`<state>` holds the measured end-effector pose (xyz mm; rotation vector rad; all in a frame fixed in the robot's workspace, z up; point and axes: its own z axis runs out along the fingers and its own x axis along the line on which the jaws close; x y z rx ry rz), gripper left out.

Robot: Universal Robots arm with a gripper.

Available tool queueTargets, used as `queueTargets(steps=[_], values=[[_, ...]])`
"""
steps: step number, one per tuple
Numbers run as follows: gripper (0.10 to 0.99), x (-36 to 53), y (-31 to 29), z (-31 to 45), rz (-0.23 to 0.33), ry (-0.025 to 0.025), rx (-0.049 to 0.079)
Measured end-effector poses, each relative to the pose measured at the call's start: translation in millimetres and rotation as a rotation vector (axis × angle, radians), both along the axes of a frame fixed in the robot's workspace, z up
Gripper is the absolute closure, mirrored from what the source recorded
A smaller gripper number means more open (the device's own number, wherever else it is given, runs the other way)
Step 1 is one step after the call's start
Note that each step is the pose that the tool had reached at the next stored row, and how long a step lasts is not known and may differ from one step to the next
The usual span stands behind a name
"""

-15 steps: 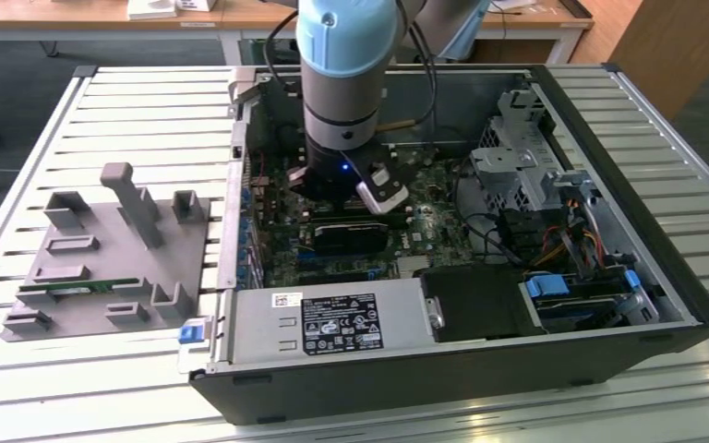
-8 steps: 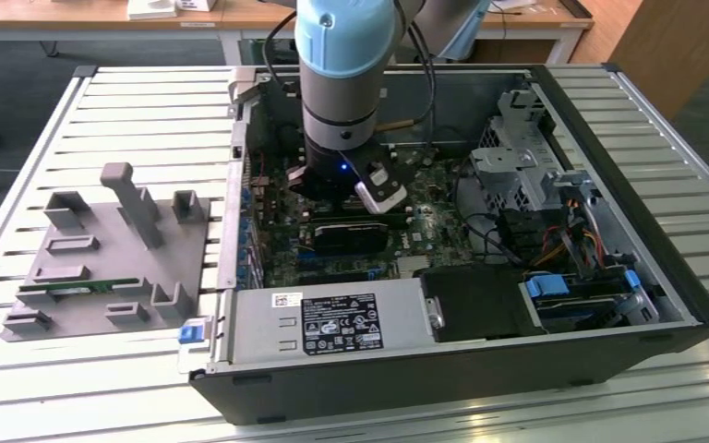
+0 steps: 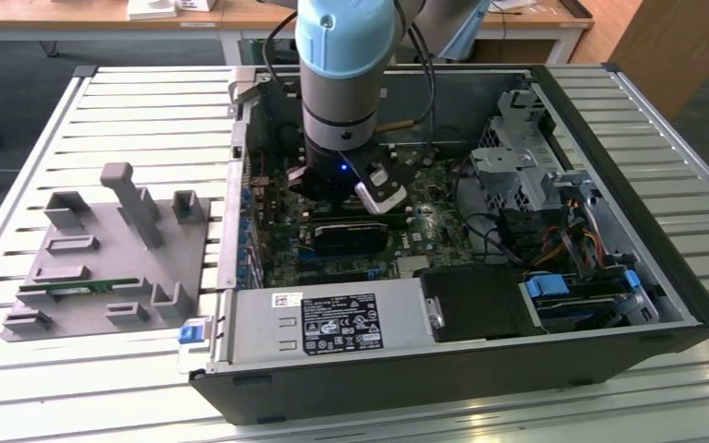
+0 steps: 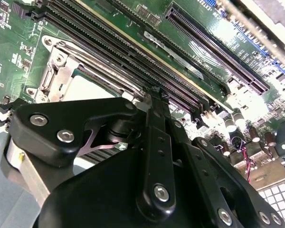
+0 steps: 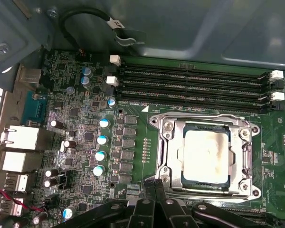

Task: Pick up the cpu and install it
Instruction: 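Install the second cpu locking lever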

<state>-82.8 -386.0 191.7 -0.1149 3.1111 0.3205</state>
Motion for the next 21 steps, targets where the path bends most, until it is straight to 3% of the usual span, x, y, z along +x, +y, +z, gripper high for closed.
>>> queueTargets(steps=[4, 21], values=[[0.98, -0.6, 0.0, 4.2, 0.0, -0.0001, 0.0], [0.98, -2.4, 0.3, 3.4, 0.0, -0.0002, -0.004]])
